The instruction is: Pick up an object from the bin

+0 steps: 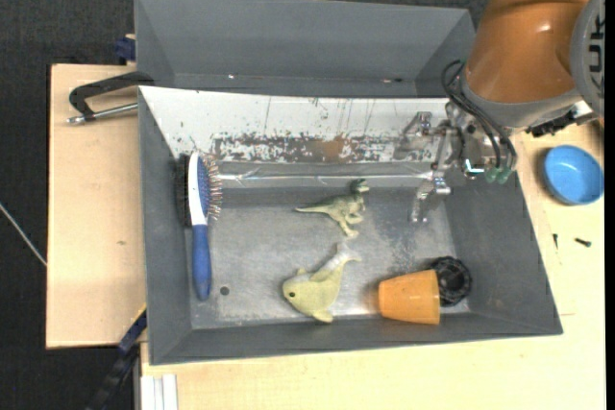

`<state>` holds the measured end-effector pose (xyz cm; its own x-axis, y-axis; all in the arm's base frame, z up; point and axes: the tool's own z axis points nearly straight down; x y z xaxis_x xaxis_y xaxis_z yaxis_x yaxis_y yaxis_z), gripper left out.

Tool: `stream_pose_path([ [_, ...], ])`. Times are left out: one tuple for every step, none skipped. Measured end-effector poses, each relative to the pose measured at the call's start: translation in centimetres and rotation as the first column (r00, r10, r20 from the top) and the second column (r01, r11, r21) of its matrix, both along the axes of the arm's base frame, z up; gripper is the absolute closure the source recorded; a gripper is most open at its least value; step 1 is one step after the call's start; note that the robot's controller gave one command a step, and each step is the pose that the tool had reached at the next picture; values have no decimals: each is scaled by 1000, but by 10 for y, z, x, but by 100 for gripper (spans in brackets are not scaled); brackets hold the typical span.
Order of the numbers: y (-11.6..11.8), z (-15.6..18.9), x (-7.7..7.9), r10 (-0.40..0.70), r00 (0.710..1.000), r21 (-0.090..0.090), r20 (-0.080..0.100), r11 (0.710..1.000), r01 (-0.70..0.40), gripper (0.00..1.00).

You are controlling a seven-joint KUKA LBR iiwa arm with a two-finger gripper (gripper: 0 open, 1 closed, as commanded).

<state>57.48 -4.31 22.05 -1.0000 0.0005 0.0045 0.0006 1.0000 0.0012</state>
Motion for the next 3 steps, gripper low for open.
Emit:
stream_pose_path([
  [71, -137, 2, 257, 966, 2, 3, 966, -257, 0],
  [70, -134, 4, 255, 967, 0, 8, 967, -255, 100],
  [59, -21, 14, 246, 969, -4, 19, 969, -246, 100],
])
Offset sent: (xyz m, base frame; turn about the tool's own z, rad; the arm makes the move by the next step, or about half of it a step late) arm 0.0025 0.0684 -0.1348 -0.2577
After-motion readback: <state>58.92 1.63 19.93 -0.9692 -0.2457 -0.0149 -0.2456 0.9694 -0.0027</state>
